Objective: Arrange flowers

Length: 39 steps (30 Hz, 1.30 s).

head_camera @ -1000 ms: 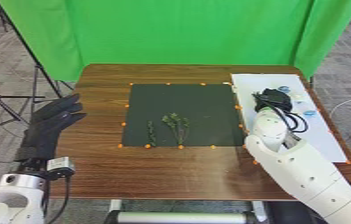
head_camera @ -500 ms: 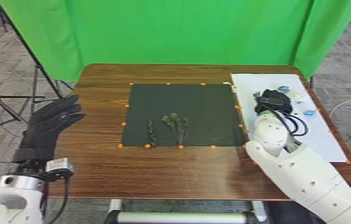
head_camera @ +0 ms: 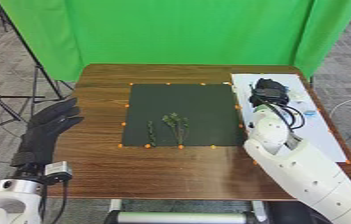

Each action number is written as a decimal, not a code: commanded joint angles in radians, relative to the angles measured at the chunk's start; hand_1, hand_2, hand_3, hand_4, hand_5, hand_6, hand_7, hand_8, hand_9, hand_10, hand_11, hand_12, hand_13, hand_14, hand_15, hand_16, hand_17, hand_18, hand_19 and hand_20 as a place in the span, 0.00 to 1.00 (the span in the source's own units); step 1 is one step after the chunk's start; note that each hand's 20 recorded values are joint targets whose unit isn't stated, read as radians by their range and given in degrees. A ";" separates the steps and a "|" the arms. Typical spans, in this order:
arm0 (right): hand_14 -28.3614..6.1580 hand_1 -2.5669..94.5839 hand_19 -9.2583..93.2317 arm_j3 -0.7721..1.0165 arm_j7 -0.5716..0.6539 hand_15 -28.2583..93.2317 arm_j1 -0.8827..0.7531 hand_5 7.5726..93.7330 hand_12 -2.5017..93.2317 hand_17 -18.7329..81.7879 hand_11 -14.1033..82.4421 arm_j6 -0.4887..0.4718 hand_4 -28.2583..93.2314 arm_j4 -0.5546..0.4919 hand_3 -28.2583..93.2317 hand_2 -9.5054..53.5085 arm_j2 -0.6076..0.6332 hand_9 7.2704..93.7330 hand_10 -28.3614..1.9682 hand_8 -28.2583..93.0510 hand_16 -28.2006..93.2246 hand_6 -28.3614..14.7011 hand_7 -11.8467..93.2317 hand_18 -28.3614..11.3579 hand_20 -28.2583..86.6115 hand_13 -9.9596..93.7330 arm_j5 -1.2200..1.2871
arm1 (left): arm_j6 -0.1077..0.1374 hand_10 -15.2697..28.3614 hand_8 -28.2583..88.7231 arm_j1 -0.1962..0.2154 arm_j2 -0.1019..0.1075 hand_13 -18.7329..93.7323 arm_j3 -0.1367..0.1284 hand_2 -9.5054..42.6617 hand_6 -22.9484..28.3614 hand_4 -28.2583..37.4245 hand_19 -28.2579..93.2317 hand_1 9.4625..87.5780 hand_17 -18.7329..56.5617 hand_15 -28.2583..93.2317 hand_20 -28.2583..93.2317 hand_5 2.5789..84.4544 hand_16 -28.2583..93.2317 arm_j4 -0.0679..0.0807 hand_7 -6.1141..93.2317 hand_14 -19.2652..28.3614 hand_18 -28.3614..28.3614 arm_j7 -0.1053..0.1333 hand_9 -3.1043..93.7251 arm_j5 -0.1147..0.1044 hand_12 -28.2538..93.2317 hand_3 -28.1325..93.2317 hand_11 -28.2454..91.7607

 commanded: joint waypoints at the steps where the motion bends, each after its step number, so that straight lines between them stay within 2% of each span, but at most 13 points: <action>1: 0.67 0.57 1.00 0.002 -0.022 0.81 0.008 0.93 0.32 0.80 0.49 0.038 0.00 -0.077 0.88 0.00 0.015 0.97 0.53 0.38 0.42 0.57 0.33 0.28 0.63 0.93 -0.042 | 0.015 0.75 0.13 0.029 0.008 0.35 -0.016 0.20 0.57 0.10 0.66 0.23 0.09 0.71 0.32 0.41 0.14 -0.015 0.27 0.89 0.85 0.006 0.36 -0.005 0.31 0.92 0.51; 2: 0.67 0.57 1.00 0.004 -0.021 0.81 -0.004 0.93 0.32 0.80 0.49 0.037 0.00 -0.097 0.88 0.00 0.017 0.97 0.53 0.38 0.42 0.57 0.33 0.28 0.63 0.93 -0.047 | 0.012 0.75 0.13 0.032 0.007 0.35 -0.021 0.20 0.57 0.09 0.66 0.23 0.09 0.71 0.32 0.41 0.14 -0.016 0.27 0.89 0.85 0.001 0.36 -0.001 0.32 0.92 0.51; 3: 0.67 0.57 1.00 0.008 -0.029 0.81 -0.014 0.93 0.32 0.80 0.49 0.031 0.00 -0.116 0.88 0.00 0.013 0.97 0.53 0.39 0.42 0.57 0.33 0.28 0.63 0.93 -0.050 | 0.021 0.75 0.13 0.049 0.012 0.35 -0.030 0.20 0.57 0.09 0.66 0.23 0.09 0.71 0.32 0.41 0.14 -0.021 0.27 0.89 0.85 0.009 0.36 -0.008 0.31 0.92 0.51; 10: 0.66 0.57 1.00 0.021 -0.037 0.81 -0.117 0.93 0.33 0.80 0.49 -0.003 0.01 -0.249 0.88 0.00 -0.014 0.97 0.52 0.39 0.43 0.57 0.32 0.28 0.63 0.93 -0.063 | 0.019 0.75 0.13 0.083 0.009 0.35 -0.066 0.20 0.57 0.10 0.66 0.22 0.09 0.71 0.32 0.41 0.14 -0.030 0.27 0.89 0.85 0.002 0.36 -0.003 0.32 0.92 0.51; 11: 0.66 0.58 1.00 0.013 -0.035 0.81 -0.125 0.93 0.33 0.80 0.49 -0.003 0.01 -0.262 0.88 0.00 -0.014 0.97 0.52 0.39 0.43 0.56 0.32 0.28 0.63 0.93 -0.062 | 0.023 0.75 0.13 0.087 0.012 0.35 -0.067 0.20 0.57 0.10 0.66 0.22 0.09 0.71 0.32 0.41 0.14 -0.031 0.27 0.89 0.85 0.006 0.36 -0.006 0.32 0.92 0.51; 12: 0.66 0.58 1.00 0.007 -0.034 0.81 -0.135 0.93 0.33 0.80 0.49 -0.001 0.01 -0.274 0.88 0.00 -0.014 0.97 0.52 0.39 0.43 0.56 0.32 0.27 0.64 0.93 -0.060 | 0.015 0.75 0.13 0.081 0.003 0.35 -0.068 0.20 0.57 0.10 0.66 0.22 0.09 0.71 0.32 0.41 0.14 -0.031 0.27 0.89 0.85 -0.003 0.36 0.003 0.32 0.92 0.51; 14: 0.66 0.58 1.00 0.004 -0.043 0.81 -0.155 0.93 0.33 0.80 0.49 -0.004 0.01 -0.294 0.88 0.00 -0.021 0.98 0.52 0.39 0.43 0.56 0.32 0.27 0.64 0.93 -0.058 | 0.015 0.75 0.13 0.083 0.002 0.35 -0.070 0.20 0.57 0.10 0.65 0.23 0.09 0.71 0.32 0.41 0.14 -0.031 0.27 0.89 0.85 -0.003 0.36 0.004 0.32 0.92 0.51; 16: 0.66 0.58 1.00 -0.005 -0.041 0.81 -0.170 0.94 0.33 0.80 0.48 0.003 0.01 -0.303 0.88 0.00 -0.029 0.98 0.52 0.39 0.43 0.56 0.32 0.27 0.64 0.93 -0.065 | 0.017 0.75 0.13 0.082 0.009 0.35 -0.067 0.20 0.57 0.10 0.66 0.22 0.09 0.71 0.32 0.41 0.14 -0.029 0.27 0.88 0.85 0.001 0.36 -0.002 0.31 0.92 0.51; 18: 0.66 0.58 1.00 -0.017 -0.041 0.81 -0.176 0.94 0.33 0.80 0.48 -0.002 0.01 -0.304 0.88 0.00 -0.037 0.98 0.51 0.39 0.43 0.56 0.31 0.27 0.64 0.93 -0.062 | 0.013 0.75 0.13 0.076 0.006 0.35 -0.064 0.20 0.57 0.10 0.65 0.22 0.09 0.71 0.32 0.41 0.14 -0.027 0.27 0.88 0.85 -0.001 0.36 0.001 0.31 0.92 0.52; 19: 0.65 0.58 1.00 -0.022 -0.038 0.81 -0.179 0.94 0.33 0.80 0.48 -0.006 0.01 -0.300 0.88 0.00 -0.043 0.98 0.51 0.40 0.43 0.56 0.31 0.27 0.64 0.93 -0.063 | 0.005 0.75 0.13 0.067 0.001 0.35 -0.063 0.20 0.57 0.10 0.65 0.22 0.09 0.71 0.32 0.41 0.14 -0.025 0.27 0.88 0.85 -0.012 0.36 0.007 0.31 0.92 0.52; 25: 0.66 0.58 1.00 -0.038 -0.024 0.81 -0.211 0.94 0.33 0.80 0.48 -0.026 0.01 -0.281 0.88 0.00 -0.074 0.98 0.52 0.40 0.43 0.56 0.31 0.27 0.64 0.93 -0.056 | -0.003 0.75 0.13 0.057 -0.002 0.35 -0.058 0.20 0.57 0.09 0.65 0.23 0.09 0.71 0.32 0.41 0.14 -0.023 0.27 0.89 0.85 -0.019 0.36 0.014 0.31 0.92 0.52; 34: 0.66 0.57 1.00 -0.039 -0.033 0.81 -0.274 0.94 0.33 0.80 0.48 -0.072 0.01 -0.307 0.88 0.00 -0.104 0.98 0.51 0.40 0.43 0.57 0.31 0.26 0.64 0.93 -0.058 | -0.003 0.75 0.13 0.075 -0.008 0.35 -0.074 0.20 0.57 0.10 0.65 0.22 0.09 0.71 0.32 0.41 0.14 -0.027 0.27 0.89 0.85 -0.020 0.36 0.013 0.31 0.92 0.52; 39: 0.66 0.57 1.00 -0.045 -0.040 0.81 -0.288 0.94 0.32 0.80 0.48 -0.088 0.01 -0.313 0.88 0.00 -0.120 0.98 0.51 0.39 0.43 0.58 0.31 0.25 0.64 0.93 -0.054 | -0.002 0.75 0.13 0.075 -0.009 0.35 -0.071 0.20 0.57 0.09 0.65 0.22 0.09 0.71 0.32 0.41 0.14 -0.025 0.27 0.89 0.85 -0.018 0.36 0.010 0.31 0.92 0.52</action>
